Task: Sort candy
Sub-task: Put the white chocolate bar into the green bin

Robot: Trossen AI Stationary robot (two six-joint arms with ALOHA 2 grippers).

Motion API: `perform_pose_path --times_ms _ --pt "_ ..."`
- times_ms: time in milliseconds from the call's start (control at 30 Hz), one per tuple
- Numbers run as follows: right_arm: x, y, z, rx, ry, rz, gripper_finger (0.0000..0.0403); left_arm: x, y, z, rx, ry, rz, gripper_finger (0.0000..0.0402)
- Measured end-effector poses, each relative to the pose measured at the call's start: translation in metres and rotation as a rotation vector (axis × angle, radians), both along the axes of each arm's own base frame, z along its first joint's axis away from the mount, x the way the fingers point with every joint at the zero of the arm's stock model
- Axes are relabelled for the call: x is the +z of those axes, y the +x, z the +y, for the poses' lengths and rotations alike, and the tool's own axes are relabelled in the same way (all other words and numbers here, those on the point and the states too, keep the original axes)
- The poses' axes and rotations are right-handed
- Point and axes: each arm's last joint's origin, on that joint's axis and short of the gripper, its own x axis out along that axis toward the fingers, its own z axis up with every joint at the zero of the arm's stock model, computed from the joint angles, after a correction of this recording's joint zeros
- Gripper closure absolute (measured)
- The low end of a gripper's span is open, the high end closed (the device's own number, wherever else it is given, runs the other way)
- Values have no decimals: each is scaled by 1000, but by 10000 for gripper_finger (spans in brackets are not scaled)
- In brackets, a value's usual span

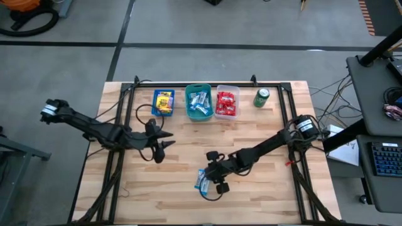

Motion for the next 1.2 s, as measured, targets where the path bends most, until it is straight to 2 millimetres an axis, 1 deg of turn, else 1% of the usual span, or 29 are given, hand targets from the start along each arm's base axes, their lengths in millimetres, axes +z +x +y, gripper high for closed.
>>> perform_pose_path --times_ms 100,167,233,333,500,600,667,767,867,967,1133,1200 --pt "4 1 8 101 -68 -45 292 -4 5 -2 4 -6 7 255" --pt "6 0 13 163 -110 -75 285 -6 9 -3 7 -11 8 255" --pt "9 2 15 199 -131 -97 271 -8 14 -5 8 -19 -6 255" --pt "9 2 14 214 -153 -100 243 -11 20 -8 5 -23 -16 255" --pt "-9 5 16 251 -179 -68 205 -14 26 -10 2 -24 -12 255" --pt "-21 10 17 260 -154 -34 199 -13 28 -11 -15 -35 -12 255" --pt "-24 15 16 263 -119 -22 200 -13 28 -12 -20 -36 -12 255" --pt "-29 20 11 257 -52 1 211 -12 28 -12 -22 -37 -14 255" --pt "-30 23 3 234 -10 18 233 -10 28 -12 -23 -40 -23 255" --pt "-30 23 -2 229 -4 32 267 -9 28 -13 -25 -41 -25 255" --pt "-31 25 -8 236 14 40 339 -9 28 -13 -26 -40 -23 255" --pt "-29 25 -10 233 20 40 362 -9 28 -13 -26 -38 -22 255"
